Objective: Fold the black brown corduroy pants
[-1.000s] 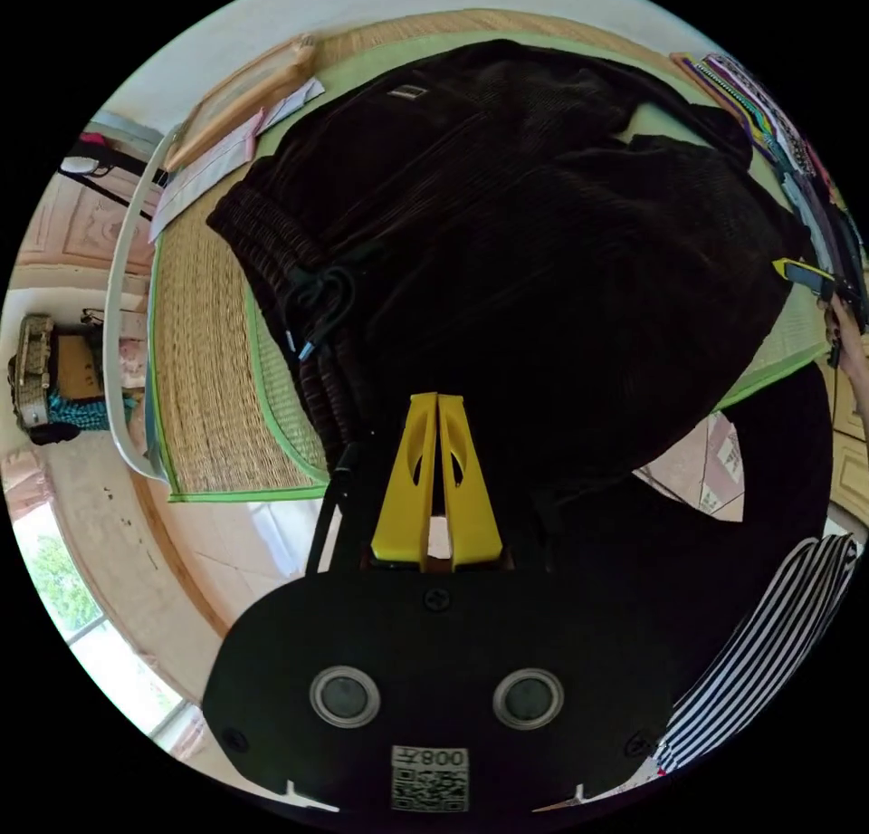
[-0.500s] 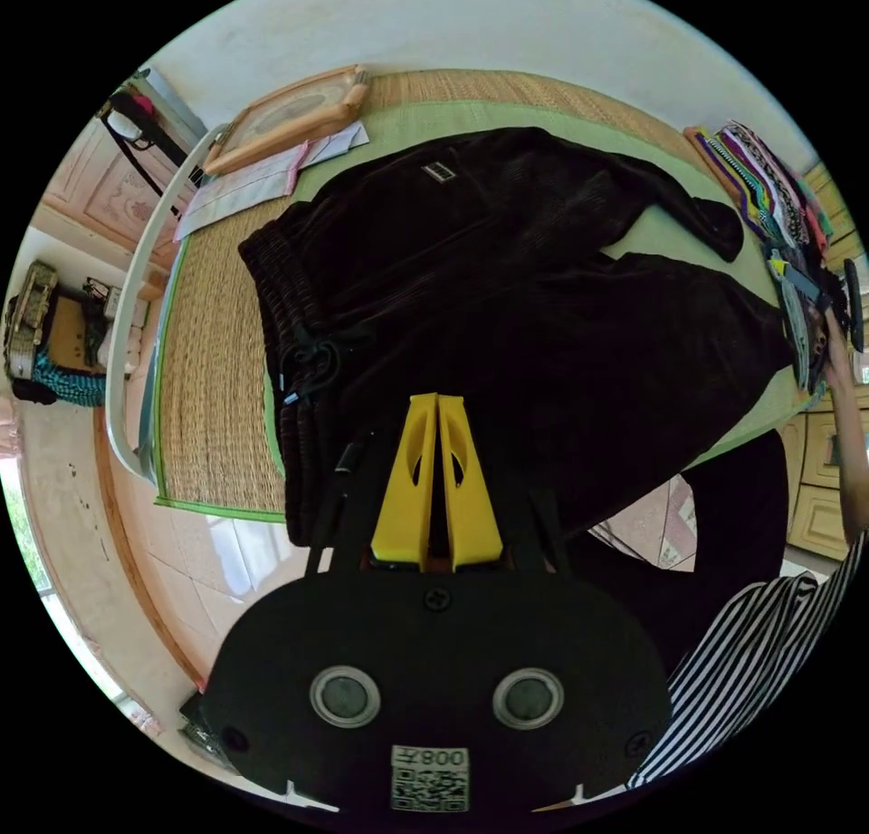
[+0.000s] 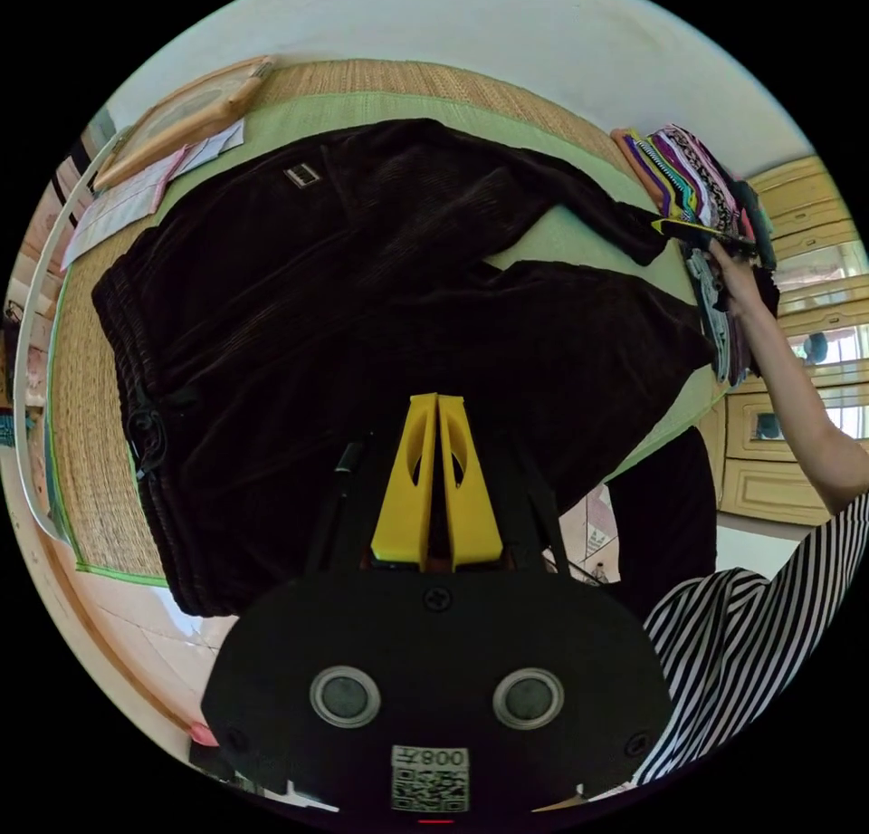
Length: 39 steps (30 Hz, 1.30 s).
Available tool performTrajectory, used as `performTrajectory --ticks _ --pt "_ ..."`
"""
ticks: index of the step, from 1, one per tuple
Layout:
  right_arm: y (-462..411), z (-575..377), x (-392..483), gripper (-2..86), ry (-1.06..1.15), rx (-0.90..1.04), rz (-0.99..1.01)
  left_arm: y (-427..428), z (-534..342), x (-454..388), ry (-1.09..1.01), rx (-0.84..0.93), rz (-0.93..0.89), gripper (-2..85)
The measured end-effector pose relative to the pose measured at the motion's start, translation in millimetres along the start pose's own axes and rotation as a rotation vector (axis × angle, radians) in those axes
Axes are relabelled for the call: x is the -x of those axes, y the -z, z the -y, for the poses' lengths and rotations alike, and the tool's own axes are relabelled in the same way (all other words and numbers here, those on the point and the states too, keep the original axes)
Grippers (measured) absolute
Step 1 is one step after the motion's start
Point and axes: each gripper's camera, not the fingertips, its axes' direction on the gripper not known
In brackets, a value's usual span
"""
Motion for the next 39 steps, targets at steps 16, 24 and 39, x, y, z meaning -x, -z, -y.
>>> performTrajectory --ticks 16,24,39 --pt "142.3 68.3 -196.9 3.9 -0.404 -0.297 0.343 -1.9 79.6 -46.0 -0.167 -0.072 -0.064 0.0" --pt "85.4 41.8 -245.8 6.0 -0.486 -0.276 0.312 -24.1 111.5 -57.8 -0.172 -0.032 -0.073 0.0" --pt "-19.4 25.4 -330.8 5.4 -0.587 -0.163 0.566 -49.9 235.6 -138.1 -0.355 -0.127 -0.235 2.1"
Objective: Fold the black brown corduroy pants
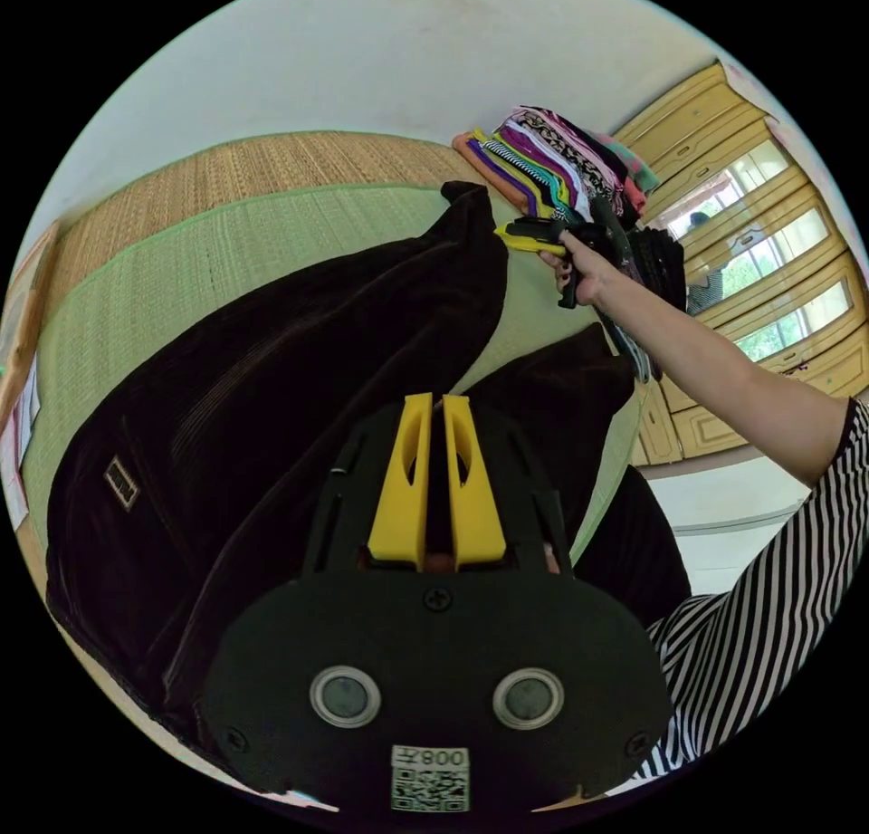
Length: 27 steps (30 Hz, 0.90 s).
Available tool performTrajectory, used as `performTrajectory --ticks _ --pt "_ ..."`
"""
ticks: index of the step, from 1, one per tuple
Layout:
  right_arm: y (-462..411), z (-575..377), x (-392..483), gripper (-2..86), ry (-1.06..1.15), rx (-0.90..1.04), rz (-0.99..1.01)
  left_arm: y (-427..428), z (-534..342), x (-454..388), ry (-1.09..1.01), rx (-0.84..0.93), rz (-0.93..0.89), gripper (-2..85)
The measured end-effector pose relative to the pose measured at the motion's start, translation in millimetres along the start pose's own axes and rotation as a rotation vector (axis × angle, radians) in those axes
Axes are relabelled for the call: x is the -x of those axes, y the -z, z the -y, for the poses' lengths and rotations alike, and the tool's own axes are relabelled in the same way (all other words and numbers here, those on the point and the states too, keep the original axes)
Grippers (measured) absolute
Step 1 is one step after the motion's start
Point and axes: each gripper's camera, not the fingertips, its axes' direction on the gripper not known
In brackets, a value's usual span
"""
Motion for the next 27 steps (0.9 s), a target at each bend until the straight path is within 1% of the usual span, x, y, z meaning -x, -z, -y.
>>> performTrajectory --ticks 2,3,4,7,9,13,17,20,22,25,27 --pt "2.0 -1.6 20.2 4.0 0.122 -0.018 0.022 -7.0 14.4 -1.7 -0.006 -0.019 -0.025 2.2" --pt "1.1 -3.2 26.8 3.7 0.156 -0.013 0.031 -8.8 17.5 -1.6 -0.004 -0.021 -0.029 2.3" --pt "-3.6 -7.9 41.7 3.6 0.235 0.018 0.04 -11.9 23.2 -1.1 0.002 -0.027 -0.033 2.5" --pt "-18.7 -28.5 76.6 3.7 0.421 0.083 -0.004 -18.6 36.1 0.3 0.017 -0.039 -0.039 3.4" --pt "-24.8 -38.7 85.1 4.2 0.479 0.097 -0.047 -22.7 45.2 0.8 0.017 -0.04 -0.048 4.2" --pt "-9.1 -36.9 65.8 6.0 0.428 0.035 -0.016 -33.3 70.7 4.7 0.011 -0.03 -0.014 6.4" --pt "21.4 -16.7 37.9 7.6 0.328 -0.072 0.028 -47.3 95.2 16.9 0.047 -0.031 -0.055 7.1" --pt "27.7 2.3 17.1 7.9 0.239 -0.1 0.068 -56.7 105.6 22.5 0.072 -0.032 -0.085 7.3" --pt "20.3 15.6 6.9 8.1 0.19 -0.071 0.087 -61.7 108.9 23.7 0.078 -0.028 -0.096 7.4" --pt "-8.1 36.9 -1.0 8.4 0.148 0.055 0.117 -69.7 110.1 23.8 0.077 -0.008 -0.114 7.4" --pt "-23.5 45.1 -1.7 8.2 0.132 0.113 0.094 -72.5 108.4 24.2 0.077 -0.001 -0.122 7.4"
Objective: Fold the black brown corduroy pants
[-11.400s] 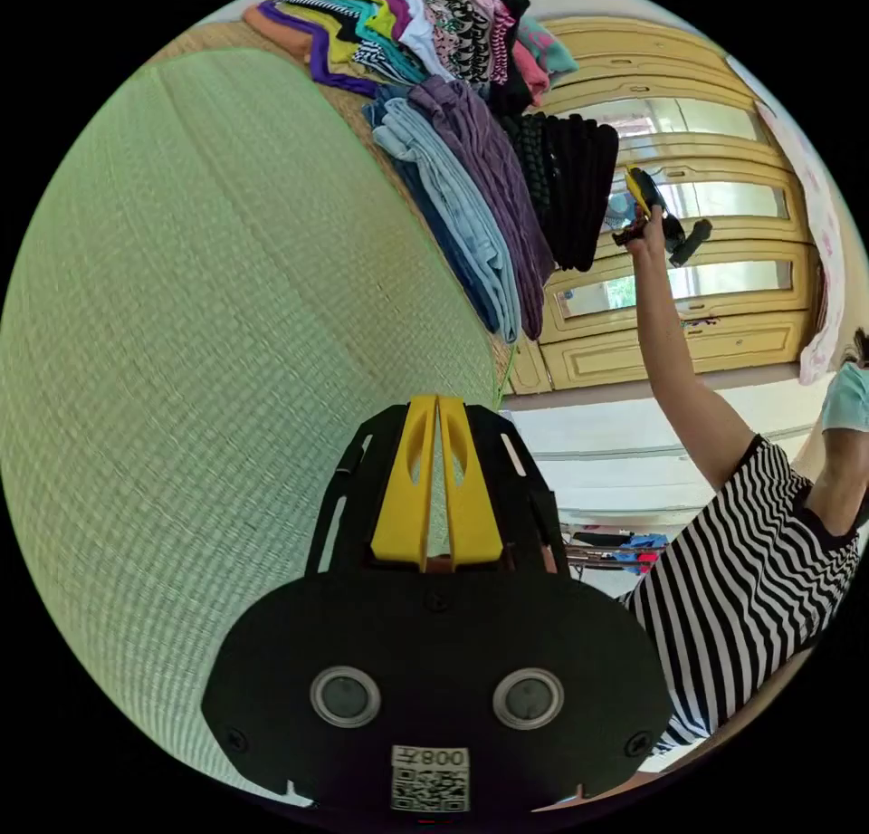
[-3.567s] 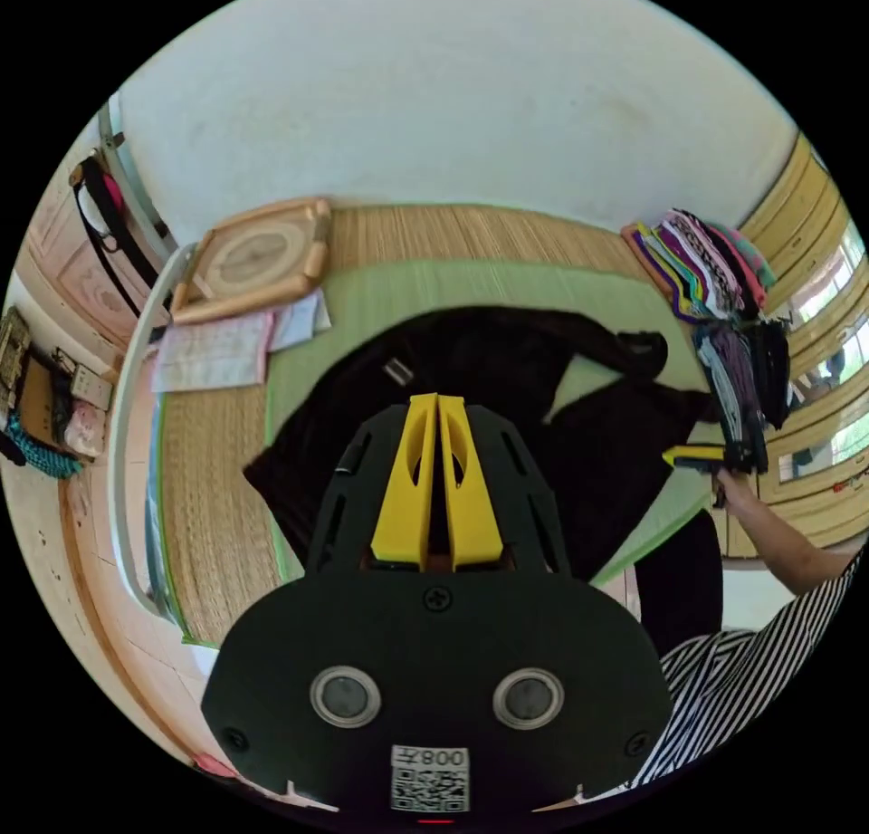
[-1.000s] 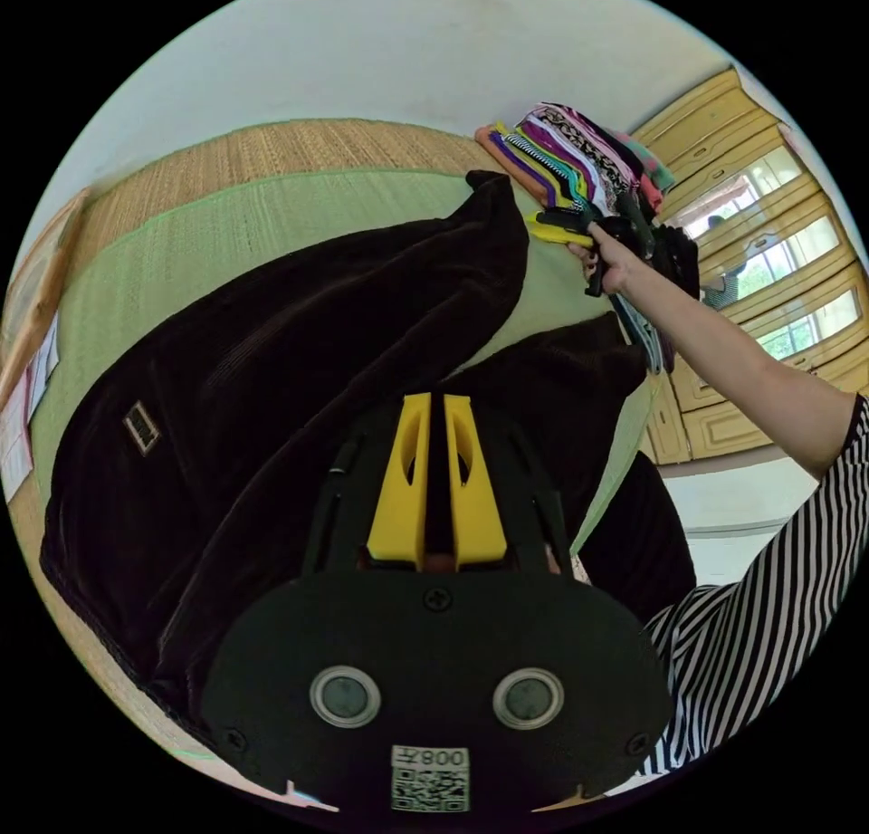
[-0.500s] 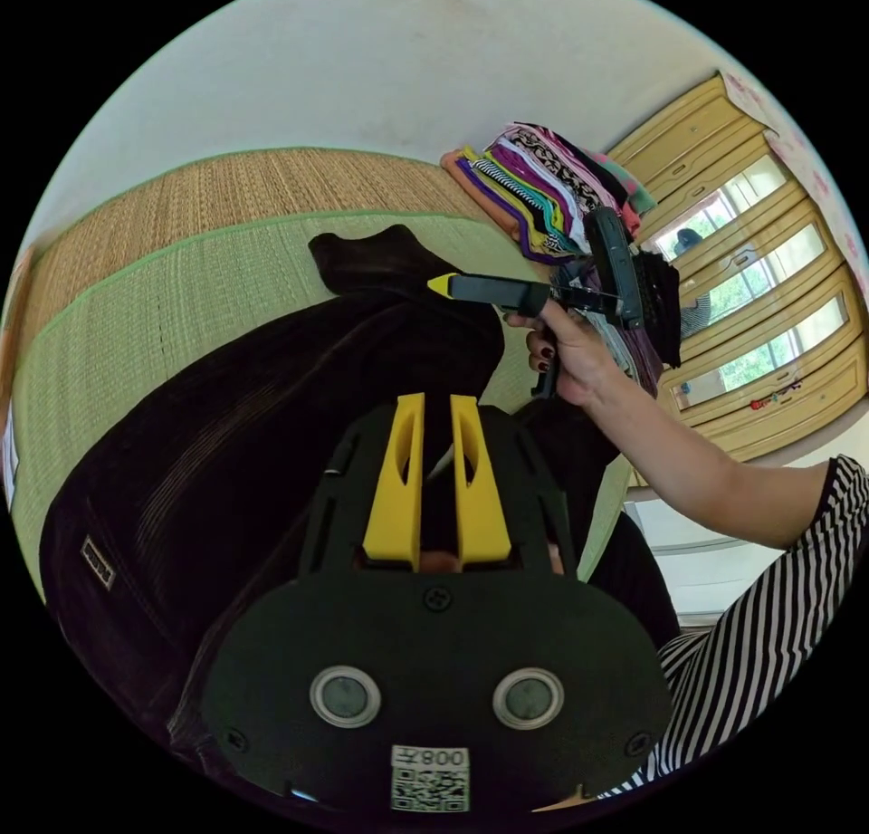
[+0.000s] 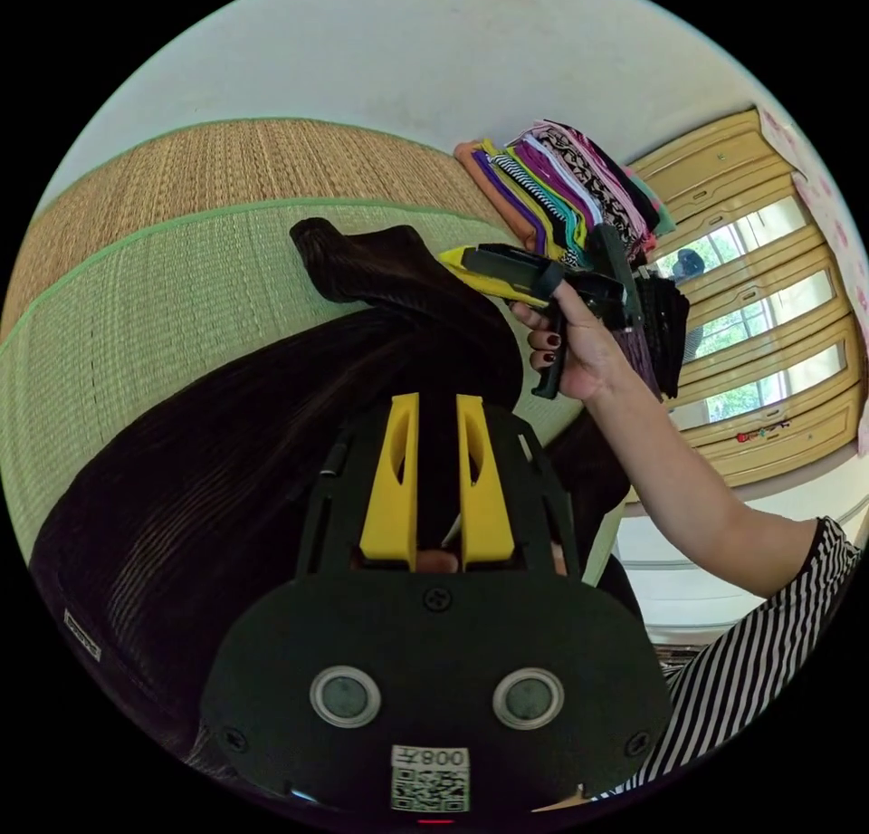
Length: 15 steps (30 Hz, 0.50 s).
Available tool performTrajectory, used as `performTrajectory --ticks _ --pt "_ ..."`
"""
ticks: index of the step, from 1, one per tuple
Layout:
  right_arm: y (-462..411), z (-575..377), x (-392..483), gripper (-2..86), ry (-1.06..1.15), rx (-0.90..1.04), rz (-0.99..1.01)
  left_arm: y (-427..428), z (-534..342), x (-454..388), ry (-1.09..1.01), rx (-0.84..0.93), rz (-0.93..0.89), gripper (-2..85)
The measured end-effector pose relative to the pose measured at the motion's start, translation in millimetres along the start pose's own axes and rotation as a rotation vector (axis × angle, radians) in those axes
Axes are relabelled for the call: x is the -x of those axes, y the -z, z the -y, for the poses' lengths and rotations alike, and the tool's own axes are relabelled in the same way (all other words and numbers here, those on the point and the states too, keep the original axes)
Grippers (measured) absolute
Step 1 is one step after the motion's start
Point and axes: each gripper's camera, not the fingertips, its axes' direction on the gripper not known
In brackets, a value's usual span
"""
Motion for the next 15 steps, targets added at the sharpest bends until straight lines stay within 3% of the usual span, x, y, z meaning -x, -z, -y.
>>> performTrajectory --ticks 6,11,15 --pt "-3.2 7.1 3.9 4.4 0.058 0.053 -0.022 2.6 -10.6 5.6 0.008 0.009 0.004 7.1" --pt "95.5 -37.5 -3.0 2.9 0.091 -0.247 -0.127 24.3 -38.1 12.1 0.011 -0.022 0.015 7.0" --pt "139.1 -87.0 -35.8 2.3 0.007 -0.303 -0.271 44.4 -71.3 22.4 0.059 -0.042 0.06 6.9"
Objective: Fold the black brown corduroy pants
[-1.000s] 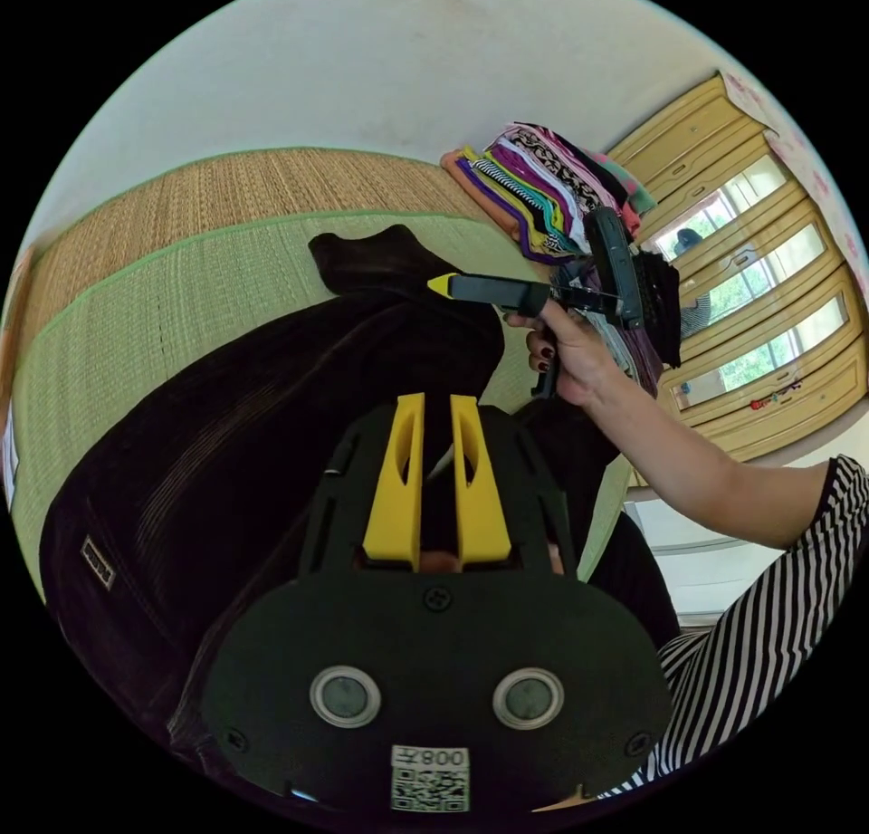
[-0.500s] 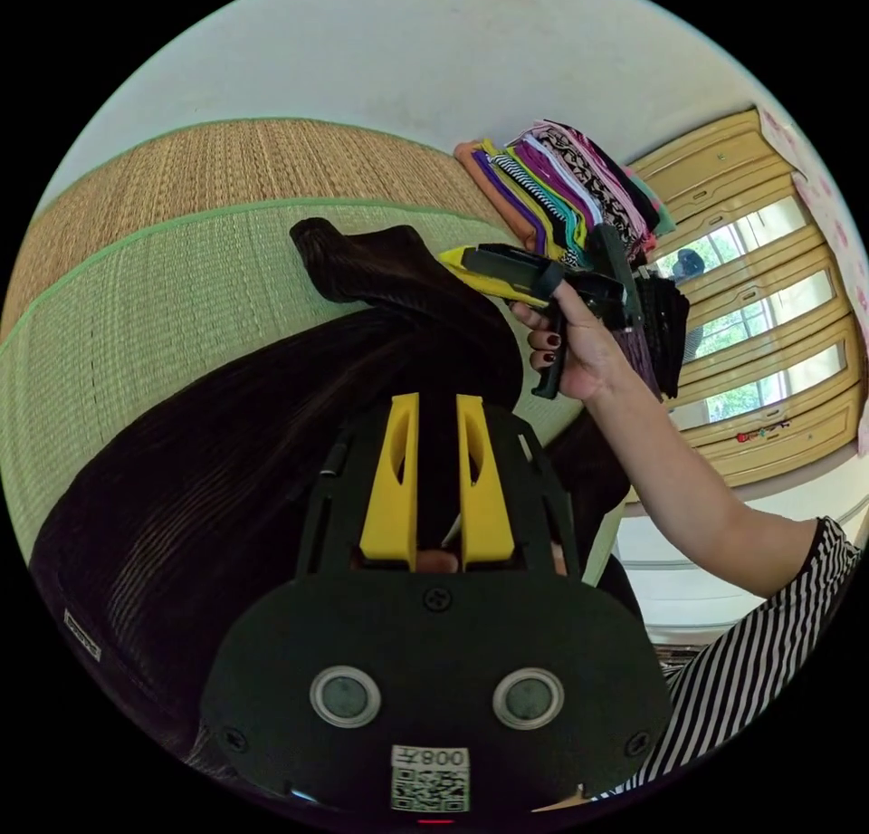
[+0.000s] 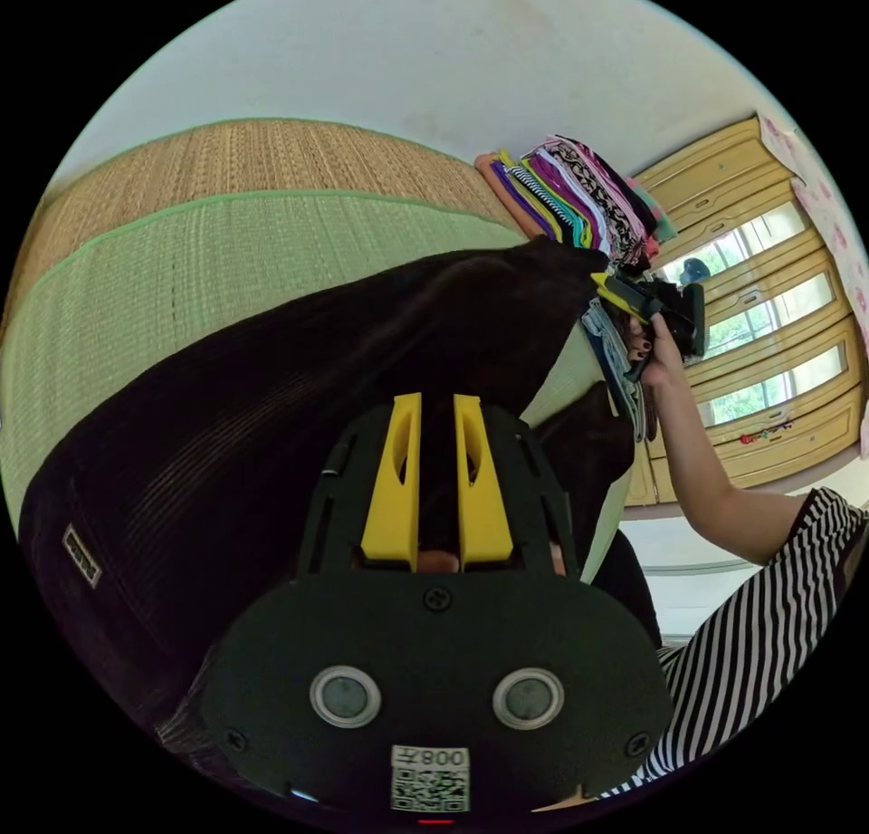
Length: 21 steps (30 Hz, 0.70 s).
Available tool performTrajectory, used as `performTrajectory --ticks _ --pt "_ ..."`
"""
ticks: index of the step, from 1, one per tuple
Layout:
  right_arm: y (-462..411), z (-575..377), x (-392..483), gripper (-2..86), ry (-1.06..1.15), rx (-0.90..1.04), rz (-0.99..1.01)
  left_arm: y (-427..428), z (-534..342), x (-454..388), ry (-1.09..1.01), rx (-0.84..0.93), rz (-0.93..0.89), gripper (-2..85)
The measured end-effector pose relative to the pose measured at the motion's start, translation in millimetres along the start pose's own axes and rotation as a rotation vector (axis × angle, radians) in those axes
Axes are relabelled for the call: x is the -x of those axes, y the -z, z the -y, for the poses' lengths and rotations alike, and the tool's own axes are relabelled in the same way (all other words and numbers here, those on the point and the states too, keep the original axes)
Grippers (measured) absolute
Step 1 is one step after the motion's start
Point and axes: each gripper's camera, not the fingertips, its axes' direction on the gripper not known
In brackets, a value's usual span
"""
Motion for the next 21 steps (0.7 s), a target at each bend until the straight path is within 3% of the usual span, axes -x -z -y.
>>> performTrajectory --ticks 4,6,9,13,16,21 --pt "-4.1 -48.4 -45.9 0.9 -0.184 0.115 -0.134 28.0 -42.2 25.8 0.122 0.001 0.108 6.9" --pt "-0.3 -65.1 -48.7 0.5 -0.196 0.093 -0.081 43.9 -59.8 37.6 0.177 -0.007 0.17 6.8" --pt "-5.5 -71.9 -23.8 0.2 -0.112 0.06 -0.023 71.7 -86.9 57.3 0.284 -0.034 0.353 6.2" --pt "-47.7 -50.1 37.6 0.1 0.091 0.122 -0.096 91.3 -115.9 93.4 0.507 -0.043 0.545 3.1" --pt "-95.3 -40.8 69.6 0.1 0.189 0.226 -0.212 96.3 -126.8 109.4 0.57 -0.128 0.439 1.1" --pt "-135.1 -57.5 84.6 0.1 0.229 0.282 -0.293 90.8 -107.4 100.1 0.448 -0.029 0.626 0.2"
